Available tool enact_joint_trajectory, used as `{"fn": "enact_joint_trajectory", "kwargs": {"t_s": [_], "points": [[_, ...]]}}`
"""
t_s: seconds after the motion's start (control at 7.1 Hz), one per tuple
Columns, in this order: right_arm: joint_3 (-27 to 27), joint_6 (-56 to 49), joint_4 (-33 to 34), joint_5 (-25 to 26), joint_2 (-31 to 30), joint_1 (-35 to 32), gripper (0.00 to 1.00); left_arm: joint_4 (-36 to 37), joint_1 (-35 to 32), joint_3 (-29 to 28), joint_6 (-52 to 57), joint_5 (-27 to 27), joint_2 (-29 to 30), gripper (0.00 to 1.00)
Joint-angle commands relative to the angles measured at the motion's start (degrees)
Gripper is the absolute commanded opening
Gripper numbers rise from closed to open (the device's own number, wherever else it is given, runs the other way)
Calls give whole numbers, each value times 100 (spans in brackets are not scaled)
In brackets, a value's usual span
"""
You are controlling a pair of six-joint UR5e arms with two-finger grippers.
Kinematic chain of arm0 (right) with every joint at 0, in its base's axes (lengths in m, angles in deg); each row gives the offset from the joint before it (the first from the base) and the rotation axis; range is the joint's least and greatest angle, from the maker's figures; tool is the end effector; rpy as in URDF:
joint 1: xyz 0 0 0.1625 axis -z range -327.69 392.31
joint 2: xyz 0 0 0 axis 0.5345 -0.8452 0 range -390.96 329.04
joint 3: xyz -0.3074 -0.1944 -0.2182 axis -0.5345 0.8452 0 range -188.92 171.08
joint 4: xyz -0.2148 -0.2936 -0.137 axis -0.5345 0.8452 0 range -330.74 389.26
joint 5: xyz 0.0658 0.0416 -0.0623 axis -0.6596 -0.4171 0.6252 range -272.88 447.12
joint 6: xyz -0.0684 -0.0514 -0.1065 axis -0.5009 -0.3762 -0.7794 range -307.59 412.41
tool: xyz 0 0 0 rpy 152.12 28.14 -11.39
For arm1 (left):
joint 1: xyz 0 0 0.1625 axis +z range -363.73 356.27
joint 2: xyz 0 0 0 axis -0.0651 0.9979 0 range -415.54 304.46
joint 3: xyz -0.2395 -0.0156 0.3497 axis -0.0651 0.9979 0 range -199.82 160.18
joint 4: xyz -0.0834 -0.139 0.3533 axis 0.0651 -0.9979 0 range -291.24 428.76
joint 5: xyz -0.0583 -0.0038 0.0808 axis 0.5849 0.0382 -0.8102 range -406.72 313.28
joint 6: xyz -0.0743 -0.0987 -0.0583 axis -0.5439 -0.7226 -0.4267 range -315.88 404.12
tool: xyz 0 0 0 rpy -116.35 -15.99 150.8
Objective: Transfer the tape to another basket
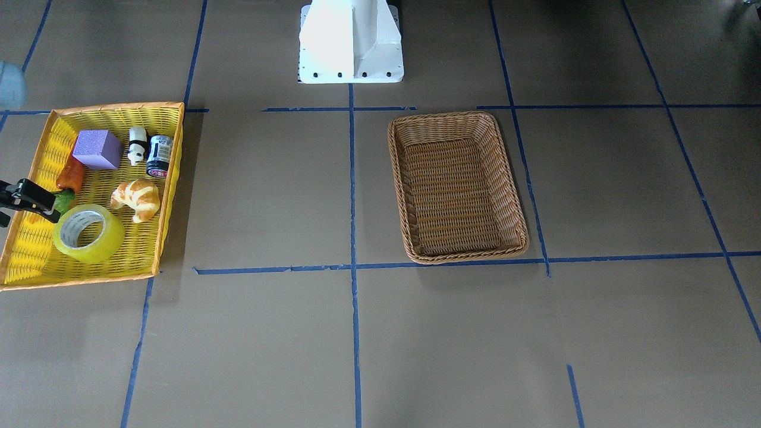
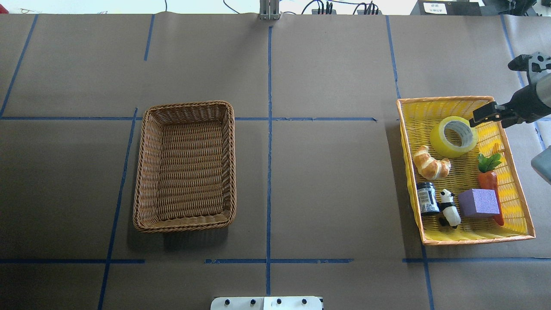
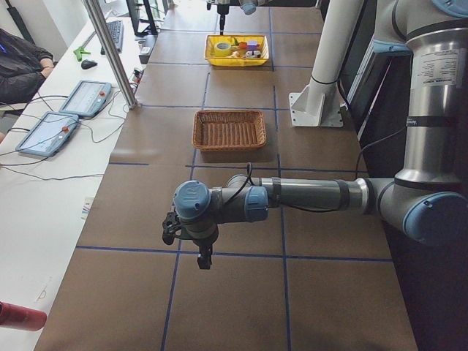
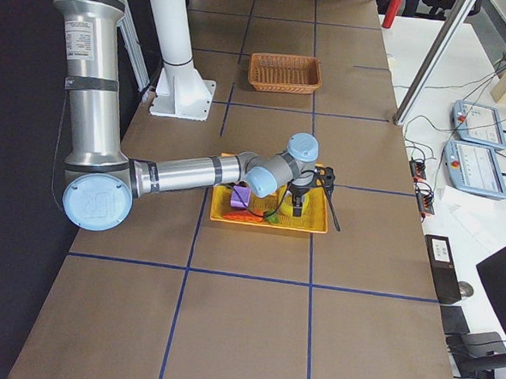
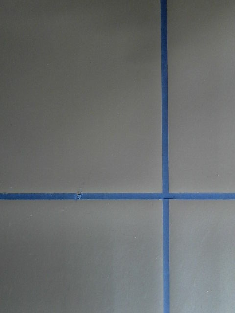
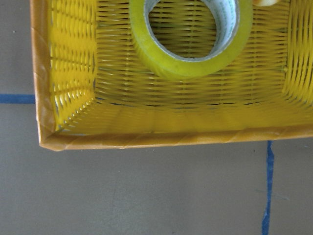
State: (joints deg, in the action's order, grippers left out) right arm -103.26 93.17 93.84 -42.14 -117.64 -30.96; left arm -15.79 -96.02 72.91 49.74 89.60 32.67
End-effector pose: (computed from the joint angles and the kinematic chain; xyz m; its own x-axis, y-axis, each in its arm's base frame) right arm -0.1955 -0.4924 0.5714 0.6521 -0.0089 0.7581 -0.0646 0.9956 0.0674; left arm -0.0521 -0.4421 0.6823 0.6885 0.0136 -0.7251 -0.0278 0.9996 -0.0076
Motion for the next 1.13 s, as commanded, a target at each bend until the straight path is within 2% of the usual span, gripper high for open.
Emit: {"fn": "enact_joint_trajectory", "kwargs": {"t_s": [0.0, 0.85, 0.99], "points": [[196, 99, -51, 207, 72, 270, 99, 0, 0, 0, 0, 0, -6, 100], [881, 99, -51, 217, 424, 421, 99, 0, 0, 9, 0, 18, -6, 100], [891, 99, -51, 208, 424, 421, 93, 0, 0, 9, 0, 26, -6, 100]]}}
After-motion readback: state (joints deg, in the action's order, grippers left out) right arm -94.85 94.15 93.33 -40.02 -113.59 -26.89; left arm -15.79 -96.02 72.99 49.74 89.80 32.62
